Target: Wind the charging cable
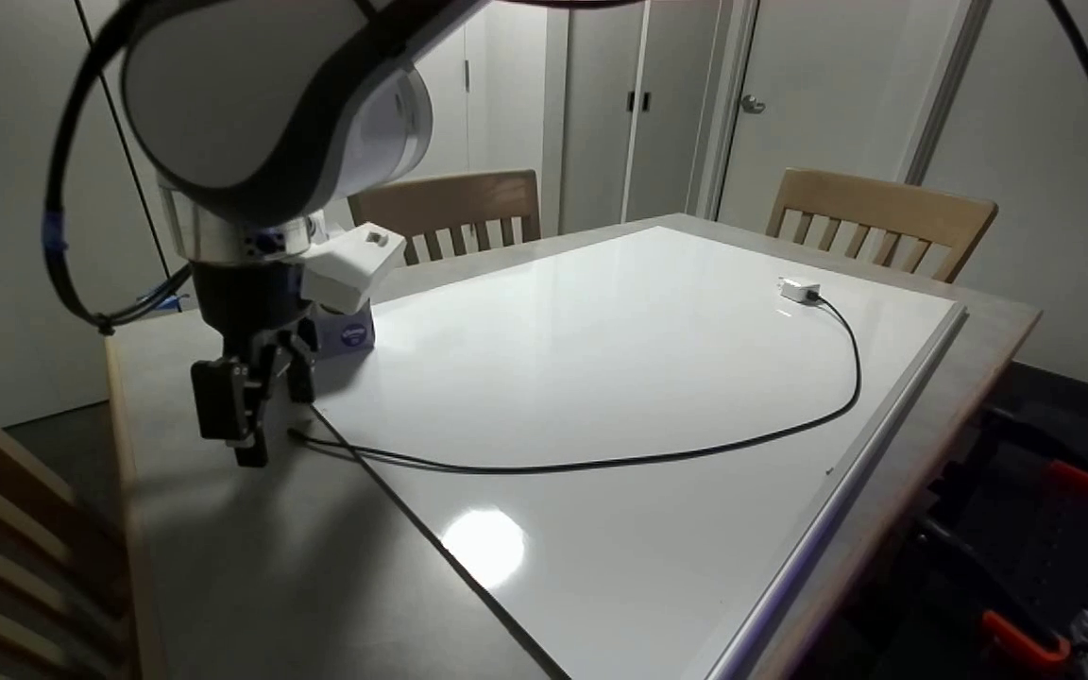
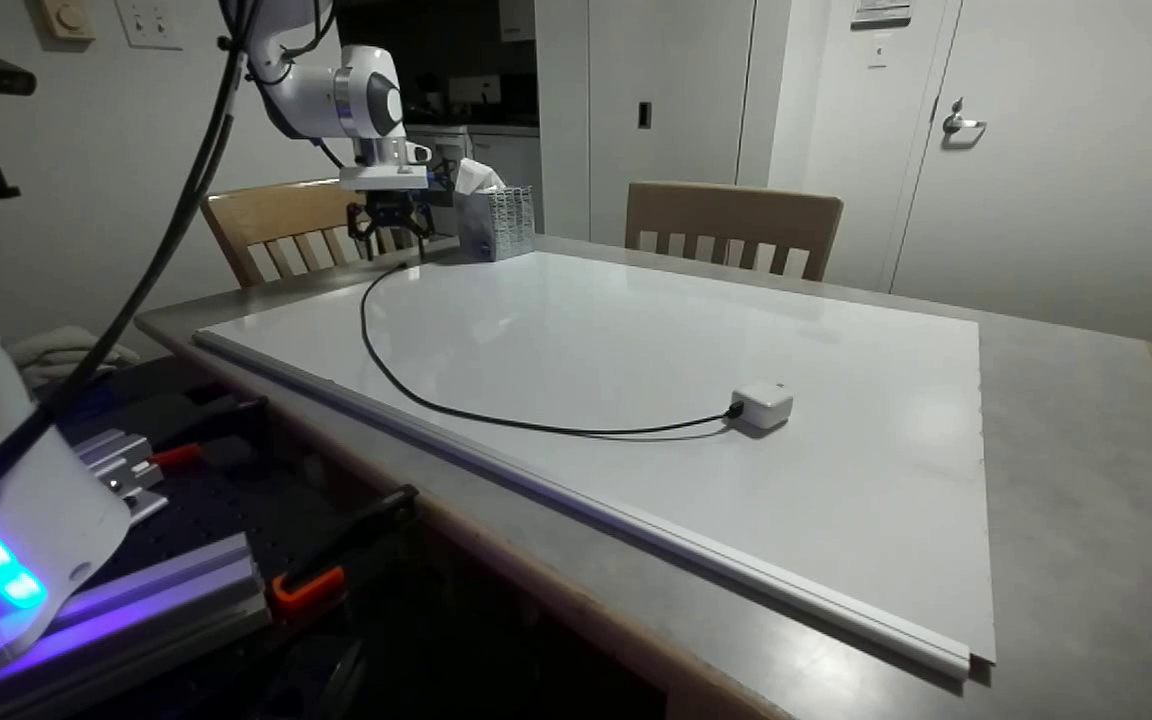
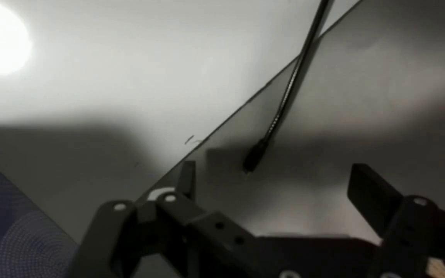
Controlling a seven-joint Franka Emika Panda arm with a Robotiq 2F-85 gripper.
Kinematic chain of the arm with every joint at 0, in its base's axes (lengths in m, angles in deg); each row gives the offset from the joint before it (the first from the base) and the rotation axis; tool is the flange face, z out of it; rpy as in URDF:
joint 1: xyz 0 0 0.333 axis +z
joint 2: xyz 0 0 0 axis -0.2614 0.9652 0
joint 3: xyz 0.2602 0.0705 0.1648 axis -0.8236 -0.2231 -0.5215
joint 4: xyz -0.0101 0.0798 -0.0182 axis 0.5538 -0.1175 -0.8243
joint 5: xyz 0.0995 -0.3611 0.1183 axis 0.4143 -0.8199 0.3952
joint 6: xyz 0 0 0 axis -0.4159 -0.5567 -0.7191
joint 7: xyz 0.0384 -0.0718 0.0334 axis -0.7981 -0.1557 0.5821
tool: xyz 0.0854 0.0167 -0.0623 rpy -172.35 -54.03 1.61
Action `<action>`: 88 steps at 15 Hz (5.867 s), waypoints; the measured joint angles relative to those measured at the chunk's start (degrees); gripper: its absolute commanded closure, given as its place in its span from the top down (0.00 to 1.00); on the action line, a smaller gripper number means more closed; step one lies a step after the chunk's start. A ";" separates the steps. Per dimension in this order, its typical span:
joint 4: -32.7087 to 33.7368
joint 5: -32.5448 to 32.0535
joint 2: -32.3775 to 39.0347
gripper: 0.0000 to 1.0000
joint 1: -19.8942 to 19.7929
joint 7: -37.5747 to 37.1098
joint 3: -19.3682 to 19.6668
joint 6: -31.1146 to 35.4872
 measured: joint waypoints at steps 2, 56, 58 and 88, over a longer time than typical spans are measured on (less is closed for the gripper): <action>0.14 2.13 0.34 1.00 -1.17 2.00 -1.76 -0.07; 7.90 8.01 1.75 0.04 -2.00 -25.22 -3.14 -25.38; 7.58 8.02 1.49 0.04 -1.98 -28.51 -3.14 -25.34; -3.79 10.59 -4.03 0.01 -4.09 -53.58 0.06 -23.86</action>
